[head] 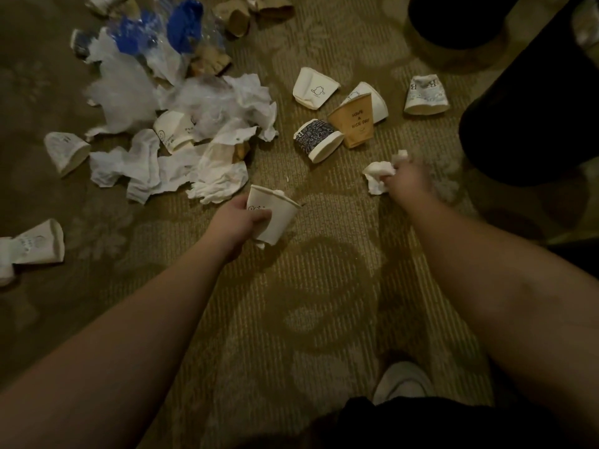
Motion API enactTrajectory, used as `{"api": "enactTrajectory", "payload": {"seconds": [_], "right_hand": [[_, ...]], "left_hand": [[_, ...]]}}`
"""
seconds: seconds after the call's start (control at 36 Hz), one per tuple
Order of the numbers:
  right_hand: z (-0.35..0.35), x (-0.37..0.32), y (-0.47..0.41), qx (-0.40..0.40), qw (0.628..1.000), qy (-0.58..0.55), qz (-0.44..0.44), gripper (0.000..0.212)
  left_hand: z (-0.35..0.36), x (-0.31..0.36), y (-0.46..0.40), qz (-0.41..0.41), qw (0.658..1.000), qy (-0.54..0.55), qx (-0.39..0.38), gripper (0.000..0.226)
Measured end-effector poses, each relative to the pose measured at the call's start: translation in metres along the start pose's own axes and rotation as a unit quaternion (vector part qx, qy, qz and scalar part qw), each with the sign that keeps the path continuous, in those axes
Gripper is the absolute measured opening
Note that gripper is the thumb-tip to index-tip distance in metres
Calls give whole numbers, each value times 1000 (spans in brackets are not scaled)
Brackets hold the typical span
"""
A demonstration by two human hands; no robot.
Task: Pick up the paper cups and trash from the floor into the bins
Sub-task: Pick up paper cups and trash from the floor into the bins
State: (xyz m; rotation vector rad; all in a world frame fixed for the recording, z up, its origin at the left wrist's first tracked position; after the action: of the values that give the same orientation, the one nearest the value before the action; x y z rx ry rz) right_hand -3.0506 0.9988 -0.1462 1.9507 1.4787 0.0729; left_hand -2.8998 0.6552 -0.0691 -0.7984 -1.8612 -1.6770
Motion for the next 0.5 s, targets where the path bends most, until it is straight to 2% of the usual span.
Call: {"api": "enactTrajectory", "payload": {"seconds": [0.11, 0.22, 0.36, 0.5], "right_hand": [[2, 5, 3, 39, 998, 51, 4, 49], [-3, 8, 6, 44, 998, -33, 27, 44], [-3, 6, 23, -2, 998, -55, 18, 38], [-4, -3, 48, -36, 998, -47, 5, 45]], "left_hand": [[3, 2, 0, 7, 1000, 4, -14, 32], [12, 6, 3, 20, 999, 20, -28, 29], [16, 11, 8, 31, 998, 44, -30, 25], [14, 19, 14, 34, 997, 69, -30, 27]]}}
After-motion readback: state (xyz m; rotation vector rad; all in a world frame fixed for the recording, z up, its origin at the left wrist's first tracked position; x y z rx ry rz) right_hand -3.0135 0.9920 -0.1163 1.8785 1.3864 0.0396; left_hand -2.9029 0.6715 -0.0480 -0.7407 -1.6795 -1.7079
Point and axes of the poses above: each hand's wrist, its own y-axis away from the middle knuckle, its own z-axis out of the palm, x = y × z, the point moved 8 cm from there along -y, towards the middle knuckle, and after that the axes turned 9 degrees about -x, right-handed, at the moved point
